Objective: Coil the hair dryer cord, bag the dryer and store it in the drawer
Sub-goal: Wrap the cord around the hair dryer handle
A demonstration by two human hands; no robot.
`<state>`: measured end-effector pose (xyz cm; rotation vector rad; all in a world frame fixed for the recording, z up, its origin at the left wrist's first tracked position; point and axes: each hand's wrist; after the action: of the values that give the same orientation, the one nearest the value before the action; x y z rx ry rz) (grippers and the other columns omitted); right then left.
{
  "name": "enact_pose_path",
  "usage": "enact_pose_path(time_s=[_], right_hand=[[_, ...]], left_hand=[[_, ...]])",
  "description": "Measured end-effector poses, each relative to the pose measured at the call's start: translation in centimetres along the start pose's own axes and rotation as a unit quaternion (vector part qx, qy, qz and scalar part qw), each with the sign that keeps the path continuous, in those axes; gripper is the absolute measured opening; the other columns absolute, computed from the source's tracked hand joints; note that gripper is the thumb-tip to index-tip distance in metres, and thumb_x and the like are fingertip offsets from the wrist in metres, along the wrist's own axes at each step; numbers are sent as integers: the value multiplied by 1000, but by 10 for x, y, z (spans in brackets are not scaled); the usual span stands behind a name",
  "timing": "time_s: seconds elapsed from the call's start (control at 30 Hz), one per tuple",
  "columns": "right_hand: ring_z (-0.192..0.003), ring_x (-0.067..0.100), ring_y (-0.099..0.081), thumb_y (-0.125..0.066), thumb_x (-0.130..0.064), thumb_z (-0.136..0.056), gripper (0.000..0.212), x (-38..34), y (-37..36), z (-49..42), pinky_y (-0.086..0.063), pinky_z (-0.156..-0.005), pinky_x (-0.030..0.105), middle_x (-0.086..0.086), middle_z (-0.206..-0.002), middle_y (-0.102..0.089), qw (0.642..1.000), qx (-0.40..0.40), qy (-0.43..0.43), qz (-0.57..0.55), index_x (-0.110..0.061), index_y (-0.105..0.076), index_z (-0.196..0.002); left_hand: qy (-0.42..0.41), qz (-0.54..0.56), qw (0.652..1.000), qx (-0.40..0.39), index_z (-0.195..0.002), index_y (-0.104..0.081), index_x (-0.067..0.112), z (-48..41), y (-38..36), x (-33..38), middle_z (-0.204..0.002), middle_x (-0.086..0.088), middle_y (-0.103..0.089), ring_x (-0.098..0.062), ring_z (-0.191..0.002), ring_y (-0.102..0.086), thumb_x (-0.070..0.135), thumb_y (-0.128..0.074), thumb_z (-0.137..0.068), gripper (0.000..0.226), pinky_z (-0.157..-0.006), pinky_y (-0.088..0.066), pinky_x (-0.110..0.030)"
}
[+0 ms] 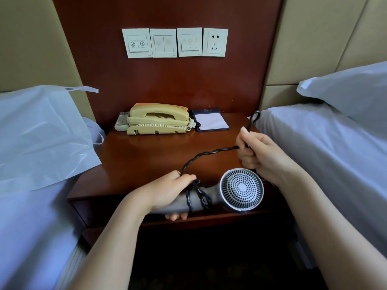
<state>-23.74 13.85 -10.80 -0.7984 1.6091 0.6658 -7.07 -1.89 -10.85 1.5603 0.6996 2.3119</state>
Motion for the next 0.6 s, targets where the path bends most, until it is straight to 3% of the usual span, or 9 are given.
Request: enact_pose_path(time_s=[0.07,0.13,0.27,0.37,0.4,0.5,0.6], right_hand=[[-40,4,-19,-44,-36,-94,35,0,-3,-3,-14,-38,17,-10,-45,-26,999,46,-7,5,-14,-51,-68],[-39,5,-22,-42,-28,-98,33,2,-4,-6,-18,-38,18,-10,-42,-28,992,88,17,88,-11,-58,-75],[-49,12,-38,-53,-32,-93,41,9,-4,-17,-30,-52,28,7,-49,-44,907,157,98,379,-6,-57,-61],[-55,14,-35,-58,-29,-84,43,15,0,-22,-28,-56,31,2,-51,-40,900,168,97,392,-3,-46,-52],[-57,14,-33,-57,-28,-81,40,16,0,-22,-27,-56,31,3,-53,-38,896,169,105,398,0,-48,-54],[-55,12,-27,-55,-30,-89,46,17,0,-20,-24,-52,30,3,-52,-33,886,137,130,424,1,-45,-56],[-44,9,-28,-52,-30,-93,49,18,-4,-16,-21,-46,22,-4,-45,-28,877,79,117,459,2,-45,-57]], left_hand=[[-7,9,1000,2,-82,-42,10,2,-2,3,-56,-14,-60,-22,-42,-46,35,-34,-99,32,-46,-40,-28],[-12,18,1000,2,-83,-40,10,2,-3,1,-55,-13,-60,-22,-41,-46,35,-35,-99,30,-46,-39,-28],[-49,122,991,0,-80,-47,6,2,-1,-7,-48,-15,-59,-23,-37,-47,26,-30,-99,32,-45,-38,-29],[-121,246,961,36,-52,-64,8,-5,3,-16,-45,-13,-57,-22,-37,-48,20,-23,-98,63,-42,-40,-26],[-124,286,948,66,-51,-65,9,-8,5,-19,-45,-12,-56,-22,-40,-49,21,-22,-99,66,-41,-40,-24],[-124,404,902,87,-74,-56,-4,-14,14,-25,-51,-17,-50,-24,-43,-43,33,-19,-99,58,-37,-35,-23],[-110,485,861,103,-77,-53,-3,-15,23,-21,-51,-17,-50,-22,-36,-42,38,-22,-96,55,-33,-33,-19]])
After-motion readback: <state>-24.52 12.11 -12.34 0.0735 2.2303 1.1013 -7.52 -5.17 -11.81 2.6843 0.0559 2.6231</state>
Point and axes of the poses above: each hand's wrist, its own z-axis away from the middle knuckle, its own y-axis out of the back of the hand, x = y × z
